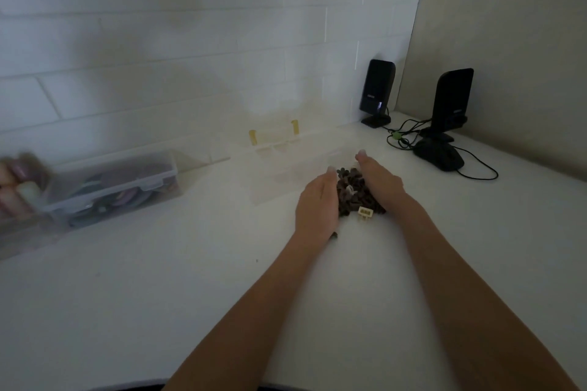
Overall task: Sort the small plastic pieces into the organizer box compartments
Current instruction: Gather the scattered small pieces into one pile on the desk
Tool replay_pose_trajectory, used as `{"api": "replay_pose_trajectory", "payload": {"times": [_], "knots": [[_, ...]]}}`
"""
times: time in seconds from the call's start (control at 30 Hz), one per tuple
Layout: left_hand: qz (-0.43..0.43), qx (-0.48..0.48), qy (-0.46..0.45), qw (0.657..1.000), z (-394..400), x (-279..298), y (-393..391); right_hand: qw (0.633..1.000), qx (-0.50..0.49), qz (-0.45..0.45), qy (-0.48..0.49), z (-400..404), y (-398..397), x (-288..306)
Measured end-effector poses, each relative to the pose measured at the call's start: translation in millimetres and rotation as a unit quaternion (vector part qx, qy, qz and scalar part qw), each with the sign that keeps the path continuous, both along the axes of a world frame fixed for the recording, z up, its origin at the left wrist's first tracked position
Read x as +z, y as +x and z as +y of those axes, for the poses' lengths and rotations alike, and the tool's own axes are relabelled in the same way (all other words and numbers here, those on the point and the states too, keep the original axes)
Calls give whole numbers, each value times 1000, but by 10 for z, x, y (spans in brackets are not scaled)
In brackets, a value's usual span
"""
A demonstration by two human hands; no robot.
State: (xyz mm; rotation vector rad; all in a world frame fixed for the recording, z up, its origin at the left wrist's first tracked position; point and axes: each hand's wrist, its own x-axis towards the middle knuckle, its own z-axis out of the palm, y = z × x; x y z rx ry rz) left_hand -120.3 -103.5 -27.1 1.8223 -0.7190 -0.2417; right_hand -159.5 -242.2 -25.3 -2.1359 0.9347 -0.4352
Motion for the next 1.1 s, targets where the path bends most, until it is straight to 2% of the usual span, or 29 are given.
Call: {"api": "replay_pose_trajectory", "payload": {"times": [0.07, 0.23, 0.33, 0.47, 0.63, 0.7, 0.8, 0.97, 1.1], "knots": [[15, 3, -4, 1000, -21, 25, -11, 1000, 14, 12, 8, -9, 4, 7], [28, -6, 39, 999, -53, 61, 2, 996, 28, -81, 6, 20, -88, -56], [45, -14, 64, 997, -51, 58, 5, 995, 43, -85, -11, 166, -169, -57], [93, 10, -33, 995, 83, -9, -40, 994, 55, -92, 13, 330, -354, -68], [183, 22, -128, 974, 269, -36, -185, 978, -7, -192, 76, 456, -558, -112], [210, 20, -143, 967, 291, -42, -235, 970, -24, -215, 111, 514, -591, -122], [235, -16, -132, 963, 235, -16, -334, 969, 7, -210, 132, 689, -591, -126], [274, -49, -141, 950, 193, 28, -398, 970, -18, -215, 111, 752, -606, -118], [296, 18, -186, 937, 291, -17, -329, 967, -92, -229, 67, 706, -677, -125]]}}
